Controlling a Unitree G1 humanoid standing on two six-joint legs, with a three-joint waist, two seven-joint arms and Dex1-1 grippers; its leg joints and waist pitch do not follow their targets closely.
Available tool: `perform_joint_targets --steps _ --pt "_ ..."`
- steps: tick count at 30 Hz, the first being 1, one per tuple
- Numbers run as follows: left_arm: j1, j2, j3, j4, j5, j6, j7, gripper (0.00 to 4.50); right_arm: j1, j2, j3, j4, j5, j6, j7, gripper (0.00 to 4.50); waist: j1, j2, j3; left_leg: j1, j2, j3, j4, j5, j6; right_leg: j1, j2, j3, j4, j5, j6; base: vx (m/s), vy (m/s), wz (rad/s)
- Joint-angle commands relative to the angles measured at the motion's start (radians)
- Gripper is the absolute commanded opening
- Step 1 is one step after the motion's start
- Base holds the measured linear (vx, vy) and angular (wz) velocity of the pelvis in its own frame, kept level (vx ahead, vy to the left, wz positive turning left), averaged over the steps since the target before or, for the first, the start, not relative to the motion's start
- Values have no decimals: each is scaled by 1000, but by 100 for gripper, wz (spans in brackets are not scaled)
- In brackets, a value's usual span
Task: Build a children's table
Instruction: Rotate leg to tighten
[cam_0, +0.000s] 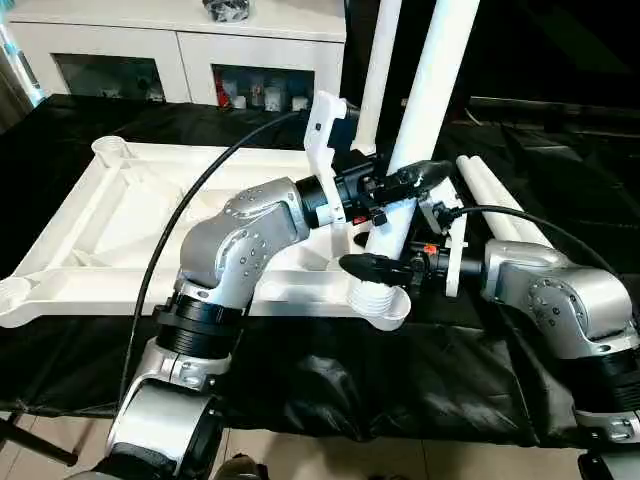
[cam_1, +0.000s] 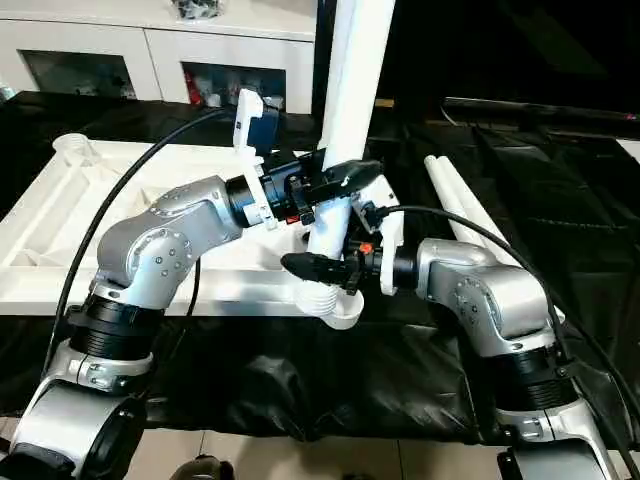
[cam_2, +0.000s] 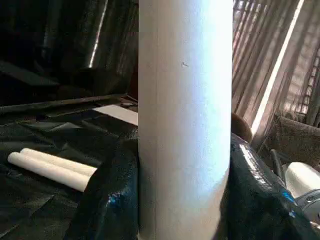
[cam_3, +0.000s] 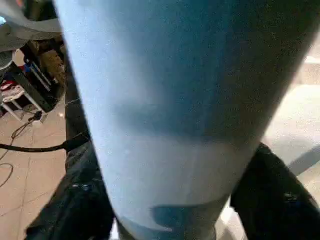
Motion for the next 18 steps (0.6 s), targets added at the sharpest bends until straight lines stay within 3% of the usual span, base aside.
perform_joint_targets --steps 1,7,14,15,18 --pt "-14 -7 -19 -22 -2 -3 -19 184 -2 -11 4 13 -10 1 0 248 1 -10 -82 27 17 -3 -72 -292 -29 47 -34 33 -67 -371 -135 0 0 0" --pt "-20 -3 -15 -11 1 -5 -27 184 4 -12 9 16 -18 -1 5 200 3 -5 -83 29 17 -3 -72 -290 -30 48 -34 34 -64 -352 -146 0 0 0" --pt "-29 4 -22 1 20 -19 -33 184 12 -10 14 12 -28 -16 -1 191 2 -3 -83 29 17 -4 -73 -300 -33 48 -33 33 -65 -347 -149 0 0 0" --pt "-29 4 -24 2 22 -20 -34 184 14 -10 15 11 -32 -23 -3 247 2 -3 -83 29 17 -4 -73 -303 -34 48 -33 33 -65 -349 -148 0 0 0" --pt "-30 9 -27 8 31 -26 -41 184 10 2 -3 23 -25 -18 -19 268 2 -2 -83 30 17 -4 -73 -310 -34 47 -33 33 -67 -357 -149 0 0 0"
